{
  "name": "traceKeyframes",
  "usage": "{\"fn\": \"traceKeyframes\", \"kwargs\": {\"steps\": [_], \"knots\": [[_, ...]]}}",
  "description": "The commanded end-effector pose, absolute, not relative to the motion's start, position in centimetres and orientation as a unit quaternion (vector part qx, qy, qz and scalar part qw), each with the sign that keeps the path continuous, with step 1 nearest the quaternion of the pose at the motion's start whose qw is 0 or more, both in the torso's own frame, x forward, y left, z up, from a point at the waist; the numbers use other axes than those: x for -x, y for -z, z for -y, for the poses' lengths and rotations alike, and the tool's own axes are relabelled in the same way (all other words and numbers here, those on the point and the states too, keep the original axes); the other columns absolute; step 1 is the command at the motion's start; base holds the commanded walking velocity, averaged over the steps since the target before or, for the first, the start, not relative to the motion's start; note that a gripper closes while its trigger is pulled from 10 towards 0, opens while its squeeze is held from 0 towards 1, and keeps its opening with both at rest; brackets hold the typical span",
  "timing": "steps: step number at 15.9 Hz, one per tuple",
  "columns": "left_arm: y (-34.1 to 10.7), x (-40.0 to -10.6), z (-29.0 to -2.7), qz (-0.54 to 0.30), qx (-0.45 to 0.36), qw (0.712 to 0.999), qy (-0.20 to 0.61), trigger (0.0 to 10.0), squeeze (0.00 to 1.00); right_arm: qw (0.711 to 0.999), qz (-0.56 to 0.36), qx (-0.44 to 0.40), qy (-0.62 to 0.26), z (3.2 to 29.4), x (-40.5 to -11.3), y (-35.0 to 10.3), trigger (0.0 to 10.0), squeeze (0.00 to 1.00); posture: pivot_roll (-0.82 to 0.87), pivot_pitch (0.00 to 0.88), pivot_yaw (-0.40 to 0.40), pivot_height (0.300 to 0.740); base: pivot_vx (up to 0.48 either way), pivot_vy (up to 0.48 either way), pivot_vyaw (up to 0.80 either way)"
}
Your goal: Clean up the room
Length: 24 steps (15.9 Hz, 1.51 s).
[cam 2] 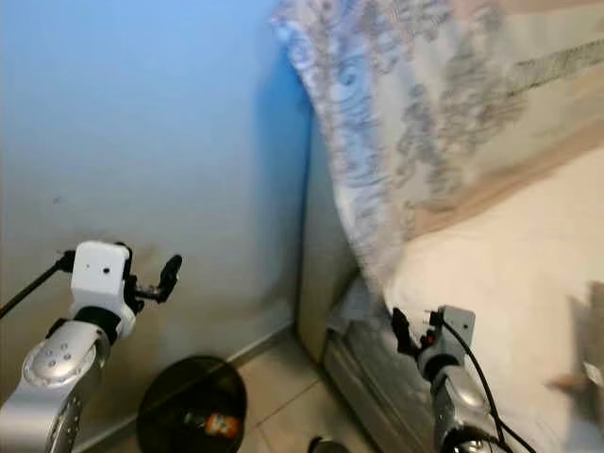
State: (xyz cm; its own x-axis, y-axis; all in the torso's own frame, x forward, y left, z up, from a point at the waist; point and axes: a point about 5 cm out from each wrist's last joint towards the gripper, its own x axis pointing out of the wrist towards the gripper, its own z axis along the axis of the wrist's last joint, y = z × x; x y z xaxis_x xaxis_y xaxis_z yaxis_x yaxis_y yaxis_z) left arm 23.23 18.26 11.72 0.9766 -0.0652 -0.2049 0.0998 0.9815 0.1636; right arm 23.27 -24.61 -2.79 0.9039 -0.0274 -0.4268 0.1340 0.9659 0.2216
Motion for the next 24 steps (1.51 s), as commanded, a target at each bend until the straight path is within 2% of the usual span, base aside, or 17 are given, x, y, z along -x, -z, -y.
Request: {"fn": "traceKeyframes", "kwargs": {"steps": [1, 4, 6, 7, 8, 9, 10, 11, 15, 19, 20, 23, 24], "knots": [[-11.5, -23.3, -18.2, -0.111, -0.076, 0.99, 0.049, 10.0, 0.0, 0.967, -0.207, -0.142, 0.042, 24.7, -23.6, 2.5, 10.0, 1.0, 0.01, 0.0, 0.016, 0.74, 0.0, 0.0, -0.8], [-11.6, -23.3, -17.7, -0.107, -0.077, 0.989, 0.066, 10.0, 0.0, 0.969, -0.19, -0.155, 0.001, 24.2, -24.2, 2.0, 10.0, 1.0, 0.01, 0.0, 0.017, 0.74, 0.0, 0.0, -0.8], [-11.4, -23.2, -17.4, -0.114, -0.077, 0.987, 0.079, 10.0, 0.0, 0.972, -0.197, -0.124, -0.017, 24.7, -25.7, 0.9, 10.0, 1.0, 0.0, 0.0, 0.02, 0.74, 0.0, 0.0, -0.8], [-11.2, -23.2, -17.3, -0.12, -0.079, 0.986, 0.084, 10.0, 0.0, 0.967, -0.228, -0.109, -0.007, 25.0, -26.0, 1.0, 10.0, 1.0, 0.0, 0.002, 0.023, 0.74, 0.0, 0.0, -0.8], [-11.1, -23.2, -17.2, -0.122, -0.079, 0.986, 0.084, 10.0, 0.0, 0.98, -0.177, -0.077, -0.044, 23.5, -27.5, -0.5, 10.0, 1.0, -0.01, 0.003, 0.028, 0.74, 0.0, 0.0, -0.8], [-11.1, -23.3, -17.2, -0.123, -0.08, 0.986, 0.085, 10.0, 0.0, 0.992, -0.06, -0.053, -0.093, 20.1, -29.3, -4.6, 10.0, 1.0, -0.01, 0.006, 0.032, 0.74, 0.0, 0.0, -0.8], [-11.0, -23.4, -17.2, -0.125, -0.081, 0.985, 0.088, 10.0, 0.0, 0.992, 0.012, -0.06, -0.107, 16.7, -28.2, -9.1, 10.0, 1.0, -0.01, 0.008, 0.035, 0.74, 0.0, 0.0, -0.8], [-11.0, -23.4, -17.1, -0.126, -0.083, 0.984, 0.093, 10.0, 0.0, 0.991, 0.031, -0.063, -0.114, 15.6, -27.5, -10.9, 10.0, 1.0, -0.02, 0.009, 0.037, 0.74, 0.0, 0.0, -0.8], [-11.2, -23.8, -16.7, -0.124, -0.088, 0.983, 0.106, 10.0, 0.0, 0.988, 0.039, -0.069, -0.136, 14.2, -27.3, -13.1, 10.0, 1.0, -0.02, 0.011, 0.04, 0.74, 0.0, 0.0, -0.8], [-11.6, -24.0, -16.3, -0.111, -0.084, 0.985, 0.105, 10.0, 0.0, 0.994, -0.022, -0.084, -0.061, 15.5, -26.4, -12.8, 10.0, 1.0, -0.01, 0.008, 0.035, 0.74, 0.0, 0.0, -0.52], [-11.6, -24.0, -16.4, -0.109, -0.084, 0.985, 0.104, 10.0, 0.0, 0.995, -0.025, -0.081, -0.055, 15.7, -26.4, -12.7, 10.0, 0.0, -0.01, 0.006, 0.035, 0.74, 0.0, 0.0, 0.0], [-12.2, -24.1, -16.5, -0.092, -0.094, 0.986, 0.098, 10.0, 0.0, 0.998, -0.034, -0.054, -0.02, 16.4, -26.0, -12.3, 10.0, 0.0, -0.01, 0.0, 0.029, 0.74, 0.0, -0.16, 0.0], [-12.4, -24.2, -16.6, -0.088, -0.091, 0.988, 0.092, 10.0, 0.0, 0.995, -0.048, -0.083, -0.042, 16.3, -25.7, -11.9, 10.0, 0.0, 0.0, 0.0, 0.025, 0.74, 0.0, -0.48, 0.0]]}}
